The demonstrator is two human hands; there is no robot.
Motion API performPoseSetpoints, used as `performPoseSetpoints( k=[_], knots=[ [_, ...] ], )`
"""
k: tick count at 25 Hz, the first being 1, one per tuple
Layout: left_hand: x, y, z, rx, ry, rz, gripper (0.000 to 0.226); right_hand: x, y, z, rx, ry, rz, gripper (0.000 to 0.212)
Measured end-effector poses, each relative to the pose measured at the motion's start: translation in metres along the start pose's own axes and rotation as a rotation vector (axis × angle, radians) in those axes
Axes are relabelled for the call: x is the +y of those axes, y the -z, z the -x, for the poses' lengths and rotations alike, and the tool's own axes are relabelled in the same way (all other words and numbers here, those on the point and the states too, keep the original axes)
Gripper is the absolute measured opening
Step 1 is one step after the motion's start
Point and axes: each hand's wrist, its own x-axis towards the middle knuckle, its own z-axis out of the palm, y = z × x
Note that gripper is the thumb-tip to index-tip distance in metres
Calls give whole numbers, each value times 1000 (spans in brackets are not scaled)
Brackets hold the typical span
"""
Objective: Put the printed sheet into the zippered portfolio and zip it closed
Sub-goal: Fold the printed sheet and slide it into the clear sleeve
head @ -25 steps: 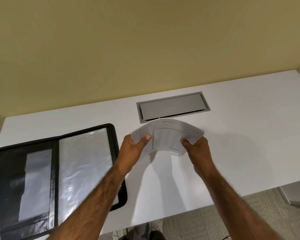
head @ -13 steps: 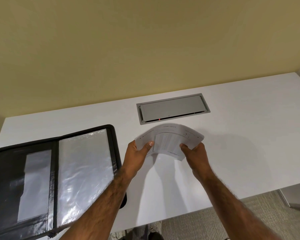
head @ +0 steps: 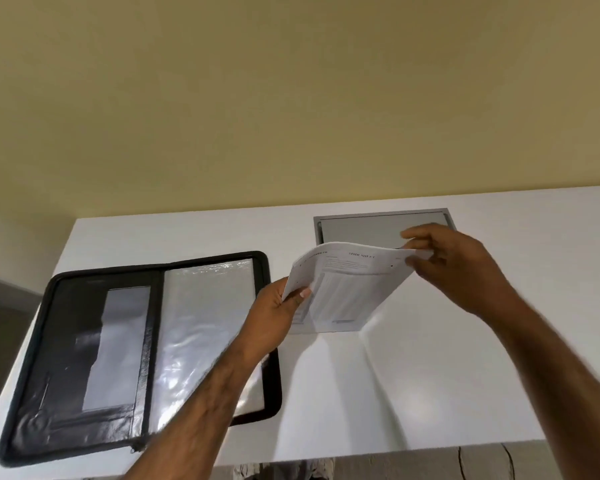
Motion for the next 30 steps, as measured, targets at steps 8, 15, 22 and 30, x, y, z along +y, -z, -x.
performPoseSetpoints(
  k=[8,15,22,30],
  knots=[
    [0,112,9,167,86,-62,25,-155,-82,-79,-536,336,342,11],
    [-4,216,-38,313,-1,-92,4,-193,-181,-160,-387,276,209,9],
    [-101,249,-79,794,-48,-549,30,-210,-211,-243,-114,276,120,9],
    [-187,226,-129,239,-52,-1155,56,-206,-229,-283,-66,377,221,13]
  ],
)
